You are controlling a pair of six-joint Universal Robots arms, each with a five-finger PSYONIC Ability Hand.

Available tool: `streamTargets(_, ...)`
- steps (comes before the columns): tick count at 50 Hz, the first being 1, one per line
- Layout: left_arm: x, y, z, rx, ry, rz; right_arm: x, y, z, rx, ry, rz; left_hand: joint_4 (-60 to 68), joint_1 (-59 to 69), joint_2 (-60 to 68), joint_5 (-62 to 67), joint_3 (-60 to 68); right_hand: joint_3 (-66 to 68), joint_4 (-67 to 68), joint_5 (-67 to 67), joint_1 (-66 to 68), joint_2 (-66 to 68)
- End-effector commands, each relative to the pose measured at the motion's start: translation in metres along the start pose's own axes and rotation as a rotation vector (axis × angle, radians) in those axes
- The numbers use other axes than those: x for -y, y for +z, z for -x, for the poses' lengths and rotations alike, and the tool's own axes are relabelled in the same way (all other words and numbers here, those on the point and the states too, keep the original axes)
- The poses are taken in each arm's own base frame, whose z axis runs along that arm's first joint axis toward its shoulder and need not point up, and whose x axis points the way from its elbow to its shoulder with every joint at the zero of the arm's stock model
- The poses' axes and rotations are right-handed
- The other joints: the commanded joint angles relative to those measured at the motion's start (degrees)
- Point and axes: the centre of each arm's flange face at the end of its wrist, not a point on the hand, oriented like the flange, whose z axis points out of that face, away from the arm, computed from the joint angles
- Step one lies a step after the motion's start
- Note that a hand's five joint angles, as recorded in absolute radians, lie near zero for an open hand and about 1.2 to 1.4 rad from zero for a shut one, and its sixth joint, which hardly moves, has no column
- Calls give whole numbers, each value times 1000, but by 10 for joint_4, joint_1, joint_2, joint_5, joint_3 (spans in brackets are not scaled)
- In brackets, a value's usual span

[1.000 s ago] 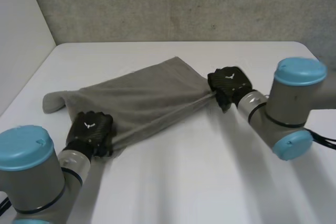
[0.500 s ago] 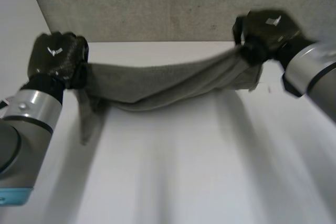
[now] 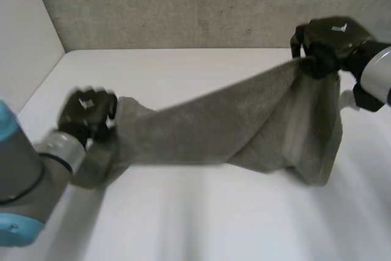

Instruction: Fold the towel.

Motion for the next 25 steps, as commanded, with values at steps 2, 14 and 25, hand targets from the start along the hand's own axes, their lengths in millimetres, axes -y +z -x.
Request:
streamTargets(2, -69, 2, -22, -114, -28, 232, -27, 9, 4, 24, 5, 72, -5, -5, -5, -3, -5, 40, 39, 32, 43, 38)
streamTargets(14, -61, 1, -7, -74, -47, 237, -43, 10, 8, 39, 9, 118, -75, -76, -76, -74, -75, 40, 39, 32, 43, 38)
streamTargets(25, -51, -13, -8, -93, -43, 235, -45, 10, 6, 34, 3, 116, 252, 252, 252, 254, 252, 40, 39, 32, 43, 38)
